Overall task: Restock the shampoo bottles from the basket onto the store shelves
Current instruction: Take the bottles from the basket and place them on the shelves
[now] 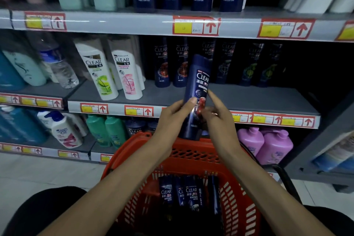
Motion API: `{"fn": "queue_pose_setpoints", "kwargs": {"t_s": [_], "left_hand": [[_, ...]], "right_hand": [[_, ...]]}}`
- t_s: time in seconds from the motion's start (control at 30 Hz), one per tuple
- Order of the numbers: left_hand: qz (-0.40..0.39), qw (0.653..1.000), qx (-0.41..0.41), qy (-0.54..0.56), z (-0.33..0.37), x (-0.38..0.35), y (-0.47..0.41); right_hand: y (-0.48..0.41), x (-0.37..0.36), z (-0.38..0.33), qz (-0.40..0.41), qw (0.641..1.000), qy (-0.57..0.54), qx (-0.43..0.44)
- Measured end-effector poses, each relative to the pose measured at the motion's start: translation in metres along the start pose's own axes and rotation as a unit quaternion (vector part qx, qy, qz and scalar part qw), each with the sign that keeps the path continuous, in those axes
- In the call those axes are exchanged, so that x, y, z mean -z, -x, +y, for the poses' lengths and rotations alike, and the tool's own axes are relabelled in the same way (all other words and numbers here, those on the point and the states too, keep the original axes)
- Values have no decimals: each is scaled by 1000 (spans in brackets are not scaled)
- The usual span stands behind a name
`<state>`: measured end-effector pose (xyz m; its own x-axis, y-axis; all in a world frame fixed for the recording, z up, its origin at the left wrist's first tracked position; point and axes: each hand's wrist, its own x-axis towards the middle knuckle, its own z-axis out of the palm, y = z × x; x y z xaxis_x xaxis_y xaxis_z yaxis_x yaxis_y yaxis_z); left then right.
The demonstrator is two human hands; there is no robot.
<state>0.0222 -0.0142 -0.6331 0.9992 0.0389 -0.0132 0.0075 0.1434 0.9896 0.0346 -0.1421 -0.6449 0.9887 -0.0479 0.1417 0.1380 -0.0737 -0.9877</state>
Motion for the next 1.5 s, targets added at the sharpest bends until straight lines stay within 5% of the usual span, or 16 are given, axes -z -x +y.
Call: {"fn": "queue_pose_setpoints", "kwargs": {"t_s": [0.33,0.5,0.8,1.5], "left_hand": [[43,999,1,28,-4,13,-25],[30,997,-38,-66,7,19,-43],[42,961,-41,-270,2,47,-84],[-55,967,-23,-250,-39,54,-142]], "right_hand": [[-5,-6,-6,-87,989,-48,-113],[-24,-11,-14,-97,993,-20,-66],[-86,-27,-2,3,998,65,23],[-167,-46,50,20,980,173,96]]}}
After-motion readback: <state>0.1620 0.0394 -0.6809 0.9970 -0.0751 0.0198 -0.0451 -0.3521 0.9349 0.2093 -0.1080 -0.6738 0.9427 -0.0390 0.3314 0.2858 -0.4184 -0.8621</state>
